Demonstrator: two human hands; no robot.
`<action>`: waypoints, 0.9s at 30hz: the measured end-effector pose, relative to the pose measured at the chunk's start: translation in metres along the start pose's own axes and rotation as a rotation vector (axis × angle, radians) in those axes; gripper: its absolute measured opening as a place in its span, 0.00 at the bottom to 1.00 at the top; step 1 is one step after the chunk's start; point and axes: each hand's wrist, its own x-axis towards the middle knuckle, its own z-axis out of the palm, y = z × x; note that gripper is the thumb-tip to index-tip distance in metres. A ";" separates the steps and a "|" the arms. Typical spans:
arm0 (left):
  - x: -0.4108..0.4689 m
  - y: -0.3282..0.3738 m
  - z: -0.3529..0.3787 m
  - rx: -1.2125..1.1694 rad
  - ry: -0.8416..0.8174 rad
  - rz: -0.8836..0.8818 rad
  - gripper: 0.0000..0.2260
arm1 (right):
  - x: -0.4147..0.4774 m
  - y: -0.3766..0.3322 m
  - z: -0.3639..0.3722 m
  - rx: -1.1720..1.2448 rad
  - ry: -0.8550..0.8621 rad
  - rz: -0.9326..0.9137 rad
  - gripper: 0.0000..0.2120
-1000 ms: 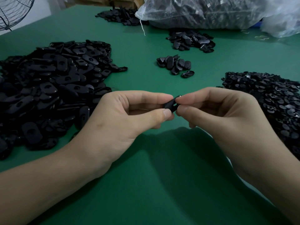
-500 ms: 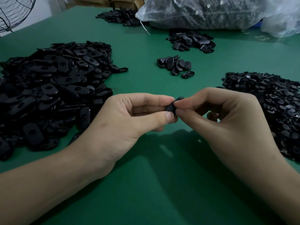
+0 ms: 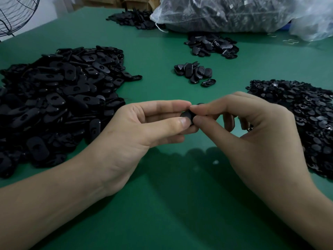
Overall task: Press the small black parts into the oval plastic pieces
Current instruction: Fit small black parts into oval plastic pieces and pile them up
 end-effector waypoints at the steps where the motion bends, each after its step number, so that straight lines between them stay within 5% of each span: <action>1: 0.000 0.000 0.000 -0.009 0.001 -0.006 0.14 | 0.000 0.000 0.000 0.006 -0.003 0.000 0.05; 12: 0.001 0.003 -0.005 -0.022 0.002 -0.041 0.16 | 0.000 0.004 0.003 0.154 -0.137 0.032 0.13; 22: 0.003 -0.002 -0.004 0.093 -0.024 0.072 0.12 | 0.001 0.000 0.001 0.250 -0.182 0.071 0.12; 27: 0.002 0.000 -0.002 0.159 0.046 0.228 0.09 | -0.001 -0.001 0.002 0.578 -0.081 0.289 0.13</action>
